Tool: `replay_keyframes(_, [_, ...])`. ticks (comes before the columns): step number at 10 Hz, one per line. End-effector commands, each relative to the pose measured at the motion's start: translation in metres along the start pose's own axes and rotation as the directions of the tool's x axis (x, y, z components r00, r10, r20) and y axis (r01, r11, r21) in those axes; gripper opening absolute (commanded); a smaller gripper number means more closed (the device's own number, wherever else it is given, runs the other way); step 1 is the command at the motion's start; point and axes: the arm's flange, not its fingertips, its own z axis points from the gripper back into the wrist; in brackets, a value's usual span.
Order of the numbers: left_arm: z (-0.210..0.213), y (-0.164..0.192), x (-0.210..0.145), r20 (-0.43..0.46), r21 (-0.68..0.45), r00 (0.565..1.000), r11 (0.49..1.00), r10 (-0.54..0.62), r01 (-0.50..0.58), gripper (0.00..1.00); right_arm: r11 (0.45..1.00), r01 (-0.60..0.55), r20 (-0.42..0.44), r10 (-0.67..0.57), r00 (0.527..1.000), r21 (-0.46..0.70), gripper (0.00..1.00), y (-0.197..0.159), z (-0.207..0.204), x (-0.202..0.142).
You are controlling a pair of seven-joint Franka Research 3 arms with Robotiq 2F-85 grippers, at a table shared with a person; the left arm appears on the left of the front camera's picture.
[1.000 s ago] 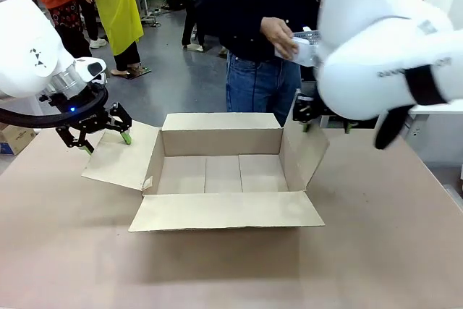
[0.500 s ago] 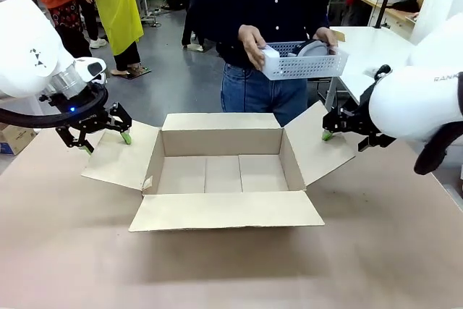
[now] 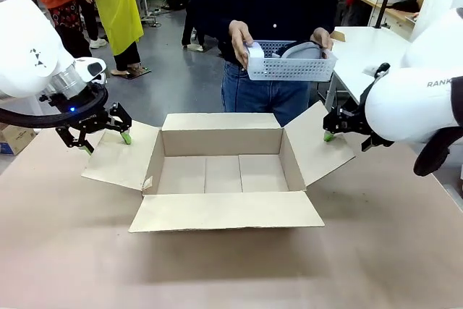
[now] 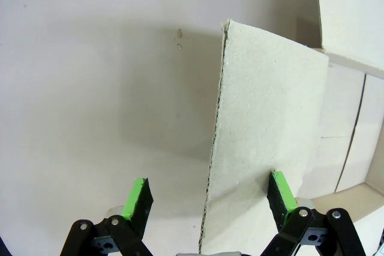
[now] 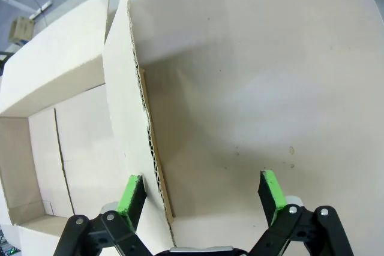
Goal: Pack the gift set into the box.
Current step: Place both hands on the side flaps of the Package Box and spread them outward, then lift both hands away from the flaps of the Package Box.
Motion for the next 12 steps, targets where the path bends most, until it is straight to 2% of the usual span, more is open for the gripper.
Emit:
replay_keyframes(1, [0.0027, 0.0002, -0.0014, -0.003, 0.013, 1.0, 1.0, 0.008, -0.008, 1.0, 1.0, 0.019, 0.004, -0.019, 1.0, -0.024, 1.0, 0.0035, 0.0035, 0.0015])
replay_keyframes(12, [0.0027, 0.0002, -0.0014, -0.003, 0.013, 1.0, 1.0, 0.008, -0.008, 1.0, 1.0, 0.019, 0.004, -0.019, 1.0, -0.024, 1.0, 0.0035, 0.0035, 0.0015])
